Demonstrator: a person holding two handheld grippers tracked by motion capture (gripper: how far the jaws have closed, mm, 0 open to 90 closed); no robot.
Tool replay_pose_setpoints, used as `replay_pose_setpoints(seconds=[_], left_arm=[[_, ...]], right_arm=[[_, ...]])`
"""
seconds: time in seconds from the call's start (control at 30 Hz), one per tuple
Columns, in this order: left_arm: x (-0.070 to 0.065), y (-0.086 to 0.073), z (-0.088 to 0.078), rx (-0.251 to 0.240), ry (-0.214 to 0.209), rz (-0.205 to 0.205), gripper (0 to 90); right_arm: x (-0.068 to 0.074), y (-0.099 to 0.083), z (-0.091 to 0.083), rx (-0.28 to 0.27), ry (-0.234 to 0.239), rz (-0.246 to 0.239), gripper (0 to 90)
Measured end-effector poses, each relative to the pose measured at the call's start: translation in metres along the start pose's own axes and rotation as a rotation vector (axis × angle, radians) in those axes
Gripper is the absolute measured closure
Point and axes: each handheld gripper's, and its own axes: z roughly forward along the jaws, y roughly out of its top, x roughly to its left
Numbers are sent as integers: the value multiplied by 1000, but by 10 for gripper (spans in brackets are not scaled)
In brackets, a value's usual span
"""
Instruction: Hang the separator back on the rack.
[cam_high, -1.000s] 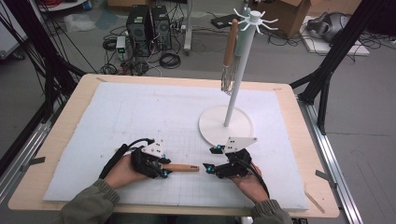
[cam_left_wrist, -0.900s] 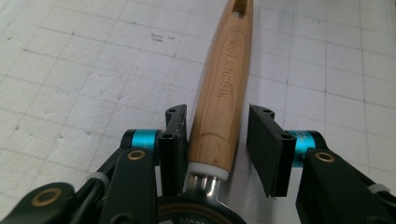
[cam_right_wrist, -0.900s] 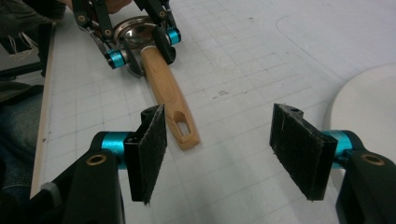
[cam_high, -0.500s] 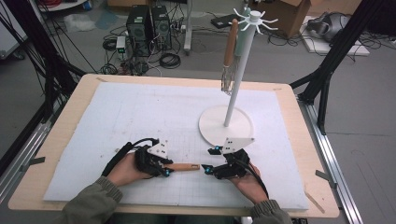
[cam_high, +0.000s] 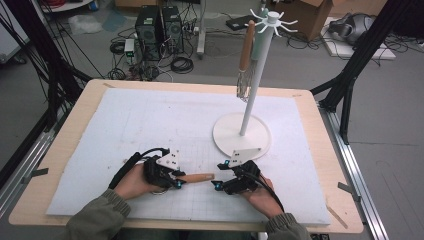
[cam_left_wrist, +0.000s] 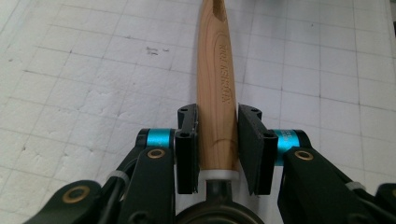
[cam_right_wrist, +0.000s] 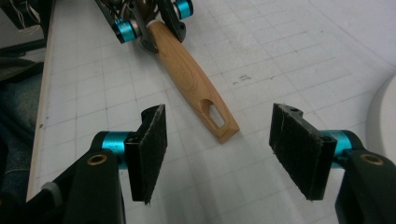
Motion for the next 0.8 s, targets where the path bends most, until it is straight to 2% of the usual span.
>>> replay_pose_setpoints(seconds=[0.1, 0.17, 0.33, 0.53, 0.8], left_arm=[[-1, 0, 4, 20, 17, 2, 681], [-1, -1, 5, 18, 14, -3, 674], [-2, -1, 6, 19, 17, -2, 669], [-3, 1, 5, 28, 23, 16, 683], [-6, 1, 1, 4, 8, 28, 700]], right_arm=[[0, 1, 3, 8, 5, -3, 378], [-1, 1, 5, 11, 13, -8, 407], [-2, 2, 9, 20, 17, -7, 414], [-3, 3, 13, 29, 34, -4, 427], [-5, 4, 21, 59, 54, -24, 463]])
